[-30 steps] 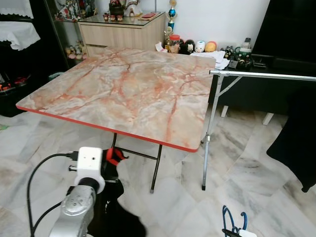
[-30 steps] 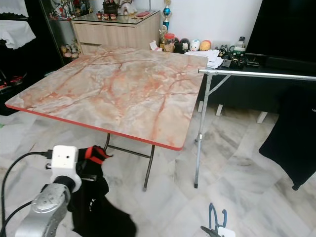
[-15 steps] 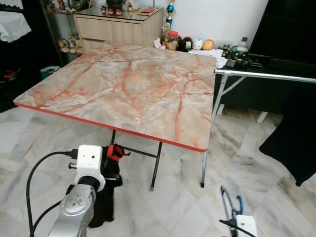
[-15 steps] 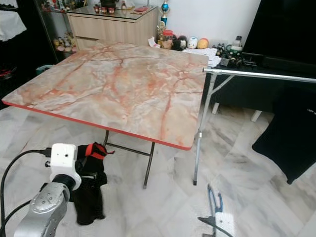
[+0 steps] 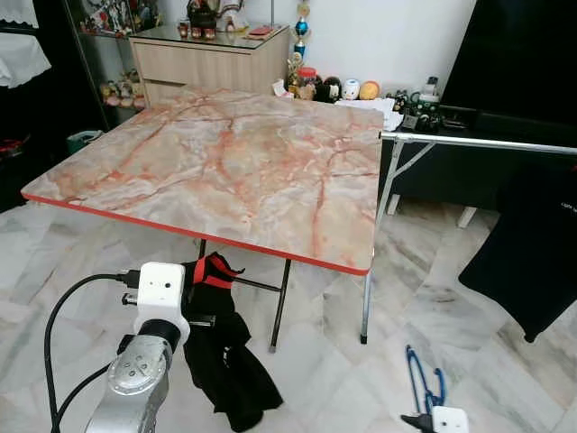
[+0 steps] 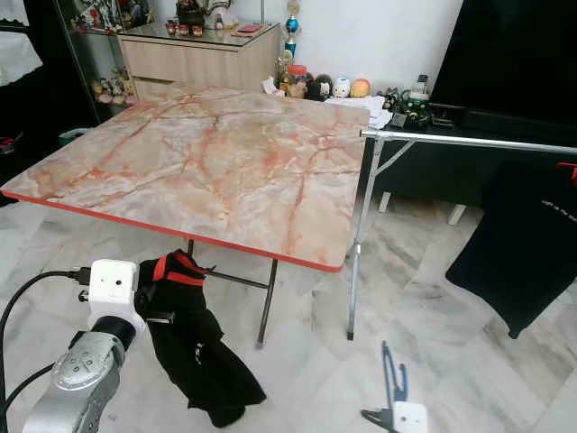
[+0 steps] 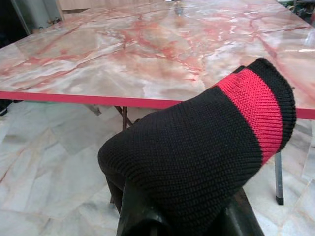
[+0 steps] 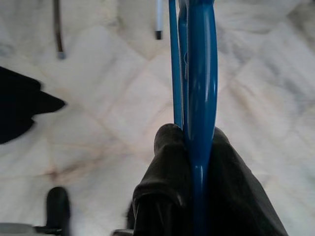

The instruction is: Hang hanger

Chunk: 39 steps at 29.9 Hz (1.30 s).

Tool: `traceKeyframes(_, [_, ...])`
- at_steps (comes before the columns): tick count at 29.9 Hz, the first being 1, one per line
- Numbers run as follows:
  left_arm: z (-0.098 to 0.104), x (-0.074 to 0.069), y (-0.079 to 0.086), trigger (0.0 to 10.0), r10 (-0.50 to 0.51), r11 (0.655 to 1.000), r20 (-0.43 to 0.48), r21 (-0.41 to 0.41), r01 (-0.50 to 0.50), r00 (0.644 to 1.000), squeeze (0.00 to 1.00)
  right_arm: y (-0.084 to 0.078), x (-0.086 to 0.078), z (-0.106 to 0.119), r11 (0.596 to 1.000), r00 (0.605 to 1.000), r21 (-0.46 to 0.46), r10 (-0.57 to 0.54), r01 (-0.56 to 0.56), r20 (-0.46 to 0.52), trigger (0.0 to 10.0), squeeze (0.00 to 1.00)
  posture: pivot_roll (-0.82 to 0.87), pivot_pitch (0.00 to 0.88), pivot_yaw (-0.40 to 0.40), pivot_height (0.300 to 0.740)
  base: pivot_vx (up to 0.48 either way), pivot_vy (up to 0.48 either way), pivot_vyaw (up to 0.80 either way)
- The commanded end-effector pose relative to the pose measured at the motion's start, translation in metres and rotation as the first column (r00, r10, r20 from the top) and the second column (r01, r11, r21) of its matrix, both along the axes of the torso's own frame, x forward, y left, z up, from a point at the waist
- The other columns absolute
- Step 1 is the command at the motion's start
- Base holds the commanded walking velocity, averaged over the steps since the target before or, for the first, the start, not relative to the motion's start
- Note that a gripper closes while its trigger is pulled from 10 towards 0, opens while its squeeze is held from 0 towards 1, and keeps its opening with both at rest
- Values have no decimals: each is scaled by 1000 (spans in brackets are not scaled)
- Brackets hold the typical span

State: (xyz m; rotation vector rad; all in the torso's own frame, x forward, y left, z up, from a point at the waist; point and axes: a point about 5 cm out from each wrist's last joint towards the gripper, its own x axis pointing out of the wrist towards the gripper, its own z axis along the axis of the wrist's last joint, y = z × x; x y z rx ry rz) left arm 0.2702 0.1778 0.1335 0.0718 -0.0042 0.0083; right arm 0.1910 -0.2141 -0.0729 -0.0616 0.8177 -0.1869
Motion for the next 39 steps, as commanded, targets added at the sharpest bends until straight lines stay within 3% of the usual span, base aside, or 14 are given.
traceKeyframes(1, [17, 2, 2, 10000, 2, 1000, 77, -7, -1, 997, 0, 4, 8, 3, 1000, 1000, 12, 7, -8, 23, 10000, 0, 187, 0, 11, 740, 368, 0, 0])
traceKeyframes(7, [14, 3, 0, 10000, -14, 1000, 68, 8, 14, 998, 0, 8, 6, 1, 1000, 1000, 20, 15, -15, -2, 10000, 0, 181, 0, 18, 740, 380, 0, 0])
traceKeyframes(13, [16, 4, -4, 10000, -6, 997, 67, -77, 12, 998, 0, 6, 3, -1, 1000, 1000, 19, 0, 0, -17, 10000, 0, 188, 0, 18, 740, 382, 0, 0])
traceKeyframes(20, [31, 10, -9, 10000, -63, 997, 122, -29, 67, 991, 0, 1, -2, -3, 999, 999, 20, -40, 41, -37, 10000, 0, 200, 0, 12, 740, 389, 0, 0])
traceKeyframes(24, [51, 22, -8, 10000, -95, 995, 173, 13, 94, 980, 0, 0, -7, -5, 998, 997, 41, -48, 50, -59, 10000, 0, 202, 0, 8, 740, 391, 0, -800])
traceKeyframes(27, [71, 32, -3, 10000, -89, 996, 216, 24, 86, 972, 0, -3, -10, -6, 997, 997, 45, -52, 55, -63, 10000, 0, 203, 0, 8, 740, 396, 0, -435])
traceKeyframes(28, [92, 41, -1, 10000, -110, 994, 260, 54, 99, 959, 0, -6, -11, -6, 998, 996, 42, -41, 44, -75, 10000, 0, 204, 0, 7, 740, 401, 0, 0])
traceKeyframes(31, [122, 52, 0, 10000, -154, 986, 313, 113, 125, 937, 0, -5, -12, -7, 999, 995, 38, 5, -2, -98, 10000, 0, 198, 0, 12, 740, 406, 0, 0])
traceKeyframes(32, [145, 60, 0, 10000, -184, 979, 346, 146, 141, 920, 0, -4, -12, -7, 999, 994, 33, 25, -21, -108, 10000, 0, 202, 0, 14, 740, 401, 0, 0])
traceKeyframes(36, [188, 78, -6, 10000, -270, 949, 400, 266, 171, 876, 0, 0, -9, -7, 999, 995, 49, 7, -2, -103, 10000, 0, 210, 0, 16, 740, 404, 0, 0])
traceKeyframes(39, [218, 96, -2, 10000, -241, 948, 442, 296, 114, 864, 0, 10, -4, -7, 998, 993, 47, 54, -49, -109, 10000, 0, 200, 0, 25, 740, 414, 0, 0])
